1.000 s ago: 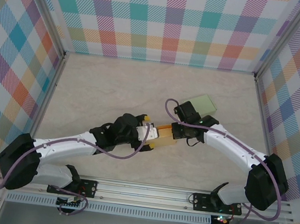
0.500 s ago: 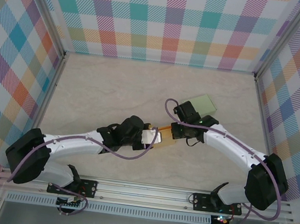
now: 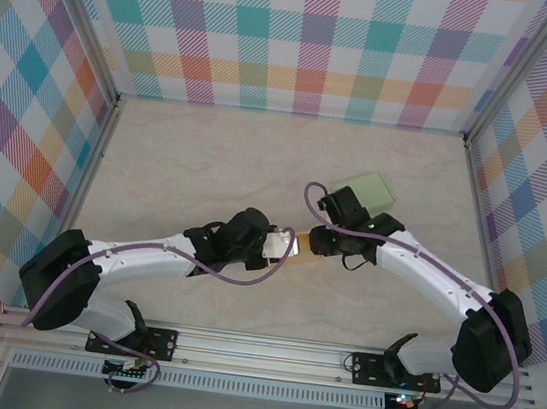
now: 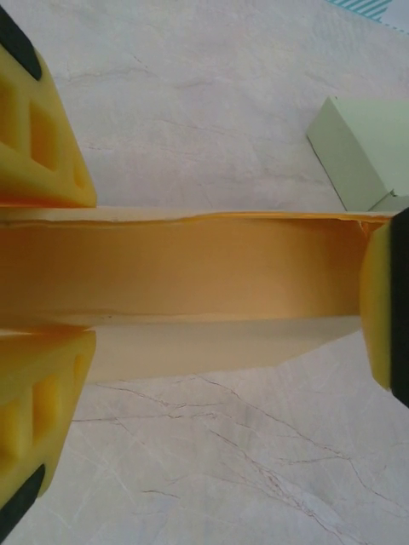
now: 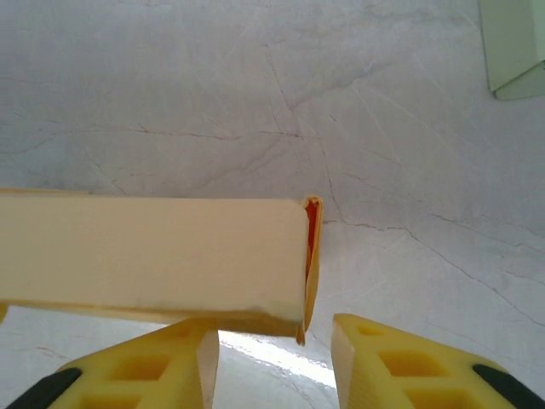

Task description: Fold the paper box

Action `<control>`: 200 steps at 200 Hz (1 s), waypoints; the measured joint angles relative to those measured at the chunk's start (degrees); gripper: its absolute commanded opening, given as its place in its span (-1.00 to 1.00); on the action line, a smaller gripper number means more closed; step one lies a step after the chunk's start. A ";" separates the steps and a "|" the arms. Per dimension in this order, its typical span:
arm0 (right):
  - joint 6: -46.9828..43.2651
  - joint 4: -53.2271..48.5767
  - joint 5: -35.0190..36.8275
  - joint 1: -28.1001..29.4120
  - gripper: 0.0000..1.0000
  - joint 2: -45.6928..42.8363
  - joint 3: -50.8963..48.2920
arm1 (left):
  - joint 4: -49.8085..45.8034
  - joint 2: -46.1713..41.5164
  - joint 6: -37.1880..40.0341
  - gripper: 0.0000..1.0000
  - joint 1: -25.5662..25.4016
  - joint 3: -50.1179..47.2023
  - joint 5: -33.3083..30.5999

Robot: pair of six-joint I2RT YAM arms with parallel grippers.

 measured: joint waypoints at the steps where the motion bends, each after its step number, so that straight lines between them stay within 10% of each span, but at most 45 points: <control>1: 0.07 -0.04 -0.02 0.00 -0.06 -0.09 0.00 | -0.02 0.02 0.00 -0.26 0.00 0.02 0.02; 96: 3.23 -0.74 1.44 -3.41 0.37 -4.28 1.53 | -0.94 1.27 -0.02 -0.27 0.00 1.60 -0.31; 200: 5.27 5.40 -4.20 -7.61 0.14 3.87 1.03 | -2.45 3.89 -1.99 -0.28 -0.26 4.42 -3.93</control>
